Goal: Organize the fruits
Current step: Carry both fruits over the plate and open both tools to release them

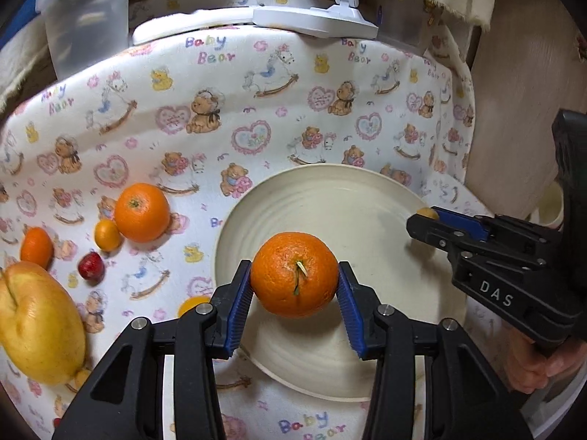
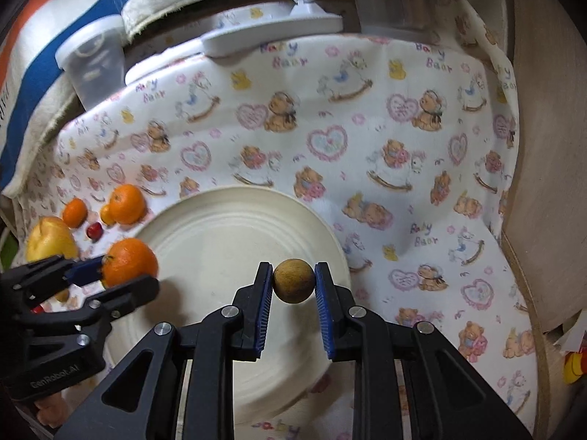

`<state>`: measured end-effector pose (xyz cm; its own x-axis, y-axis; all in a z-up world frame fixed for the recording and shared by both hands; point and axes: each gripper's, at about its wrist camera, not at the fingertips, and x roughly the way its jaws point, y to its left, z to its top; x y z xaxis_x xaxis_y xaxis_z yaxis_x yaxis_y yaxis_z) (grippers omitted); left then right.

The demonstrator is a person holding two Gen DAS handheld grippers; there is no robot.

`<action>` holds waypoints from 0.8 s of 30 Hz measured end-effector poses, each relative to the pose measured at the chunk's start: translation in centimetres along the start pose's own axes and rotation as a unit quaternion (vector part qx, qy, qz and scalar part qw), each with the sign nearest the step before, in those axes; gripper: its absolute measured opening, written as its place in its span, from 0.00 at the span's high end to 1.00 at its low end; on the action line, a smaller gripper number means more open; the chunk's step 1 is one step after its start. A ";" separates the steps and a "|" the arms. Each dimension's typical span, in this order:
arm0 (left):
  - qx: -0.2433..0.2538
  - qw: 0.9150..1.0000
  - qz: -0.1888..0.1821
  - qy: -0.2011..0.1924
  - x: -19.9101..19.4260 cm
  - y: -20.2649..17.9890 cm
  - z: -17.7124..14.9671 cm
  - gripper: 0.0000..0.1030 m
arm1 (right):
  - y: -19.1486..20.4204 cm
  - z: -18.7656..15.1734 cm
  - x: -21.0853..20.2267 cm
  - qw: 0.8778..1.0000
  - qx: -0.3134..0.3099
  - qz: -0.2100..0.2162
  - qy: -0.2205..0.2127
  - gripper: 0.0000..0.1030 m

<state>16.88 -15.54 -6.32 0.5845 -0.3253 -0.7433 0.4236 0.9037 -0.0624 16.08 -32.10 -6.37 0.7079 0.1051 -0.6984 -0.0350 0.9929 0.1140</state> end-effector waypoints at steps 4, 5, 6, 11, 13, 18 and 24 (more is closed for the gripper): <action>0.001 1.000 0.005 0.004 0.4 0.1 -0.1 0.57 | 0.1 -0.2 0.5 1.000 -0.001 0.003 0.013 0.77; 0.004 1.000 0.006 0.004 0.5 0.0 -0.1 0.57 | 0.1 -0.3 0.6 1.000 -0.003 0.000 0.014 0.77; 0.005 1.000 0.007 0.004 0.7 0.0 -0.2 0.57 | 0.1 -0.3 0.6 1.000 -0.004 -0.001 0.015 0.77; 0.005 1.000 0.006 0.007 1.0 0.2 -0.2 0.57 | 0.2 -0.3 0.7 1.000 -0.006 0.000 0.016 0.77; 0.006 1.000 0.007 0.007 1.1 0.1 -0.1 0.57 | 0.1 -0.3 0.7 1.000 -0.006 0.001 0.017 0.77; 0.005 1.000 0.004 0.013 1.3 0.1 -0.2 0.57 | 0.1 -0.2 0.7 1.000 -0.003 0.004 0.019 0.77; 0.009 1.000 0.017 -0.011 0.3 0.0 0.0 0.35 | -0.1 -0.2 0.2 1.000 0.007 0.009 0.011 0.54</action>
<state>17.08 -15.67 -6.57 0.6135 -0.3002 -0.7304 0.4157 0.9092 -0.0244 16.05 -32.16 -6.67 0.6919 0.1237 -0.7113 -0.0378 0.9901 0.1354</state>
